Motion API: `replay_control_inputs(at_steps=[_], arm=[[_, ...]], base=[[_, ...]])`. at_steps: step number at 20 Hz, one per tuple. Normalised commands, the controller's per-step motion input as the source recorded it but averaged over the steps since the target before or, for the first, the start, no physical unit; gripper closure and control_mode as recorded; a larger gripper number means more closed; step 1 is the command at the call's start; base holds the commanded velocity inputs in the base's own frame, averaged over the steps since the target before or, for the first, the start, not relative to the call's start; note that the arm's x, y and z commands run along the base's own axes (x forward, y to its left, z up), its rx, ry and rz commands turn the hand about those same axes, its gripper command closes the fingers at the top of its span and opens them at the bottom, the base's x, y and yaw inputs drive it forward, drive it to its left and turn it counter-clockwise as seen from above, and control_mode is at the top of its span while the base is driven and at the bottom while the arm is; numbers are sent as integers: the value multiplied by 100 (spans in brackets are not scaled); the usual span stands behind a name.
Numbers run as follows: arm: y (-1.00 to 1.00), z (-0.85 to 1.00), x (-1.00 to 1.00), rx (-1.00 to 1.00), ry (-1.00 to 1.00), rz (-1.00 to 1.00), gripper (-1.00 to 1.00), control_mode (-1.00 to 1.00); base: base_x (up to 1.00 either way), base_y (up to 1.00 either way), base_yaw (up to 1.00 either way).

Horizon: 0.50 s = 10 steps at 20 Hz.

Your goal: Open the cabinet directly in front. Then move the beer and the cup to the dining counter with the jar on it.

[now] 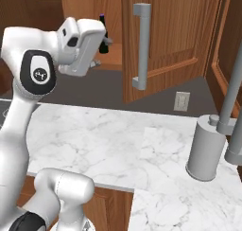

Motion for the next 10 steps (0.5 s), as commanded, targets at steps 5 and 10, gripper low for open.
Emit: replay_control_inputs(at_steps=[5,10], arm=[[-13,-3,0,-18,27,-14,-100,-100],[-6,-8,11,-15,16,-9,-100,-100]], base=[[0,0,0],[0,0,0]])
